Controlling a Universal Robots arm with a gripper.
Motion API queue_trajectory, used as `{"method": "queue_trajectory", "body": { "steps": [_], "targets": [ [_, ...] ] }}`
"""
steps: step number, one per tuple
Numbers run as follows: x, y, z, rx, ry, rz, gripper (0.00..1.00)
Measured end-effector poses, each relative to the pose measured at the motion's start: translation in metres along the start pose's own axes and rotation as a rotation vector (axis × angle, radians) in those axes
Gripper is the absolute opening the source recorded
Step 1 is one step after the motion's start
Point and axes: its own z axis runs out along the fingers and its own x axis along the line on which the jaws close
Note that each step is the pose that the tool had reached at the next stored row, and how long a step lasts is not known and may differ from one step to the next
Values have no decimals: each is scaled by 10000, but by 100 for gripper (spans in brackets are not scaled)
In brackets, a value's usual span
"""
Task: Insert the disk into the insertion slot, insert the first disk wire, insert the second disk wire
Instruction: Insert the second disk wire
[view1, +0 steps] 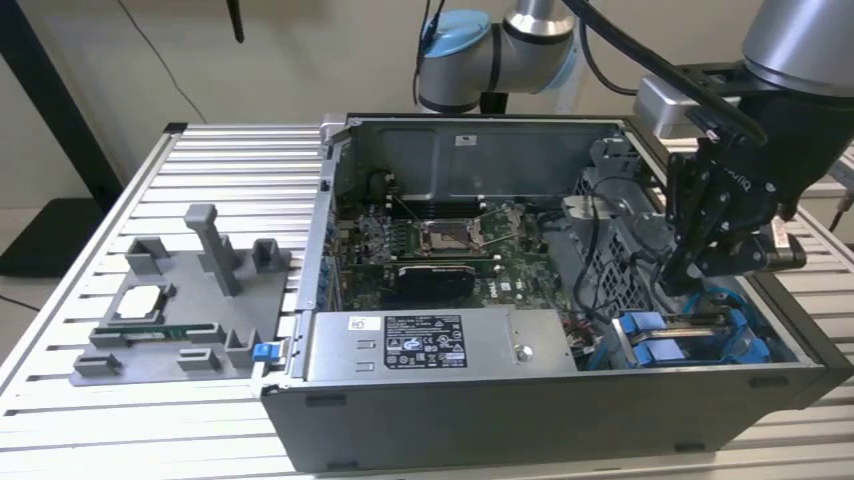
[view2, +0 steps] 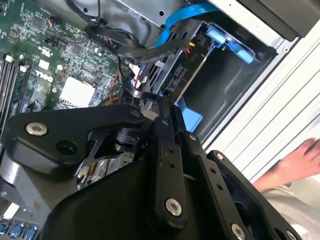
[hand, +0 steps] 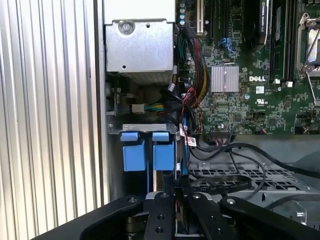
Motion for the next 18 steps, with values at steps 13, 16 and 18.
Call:
{"method": "queue_trajectory", "body": {
  "steps": [13, 16, 18],
  "targets": [
    [76, -59, 115, -2, -41, 3, 0],
    [76, -97, 142, -3, -69, 3, 0],
    [74, -117, 152, -5, -104, 2, 0]
  ]
}}
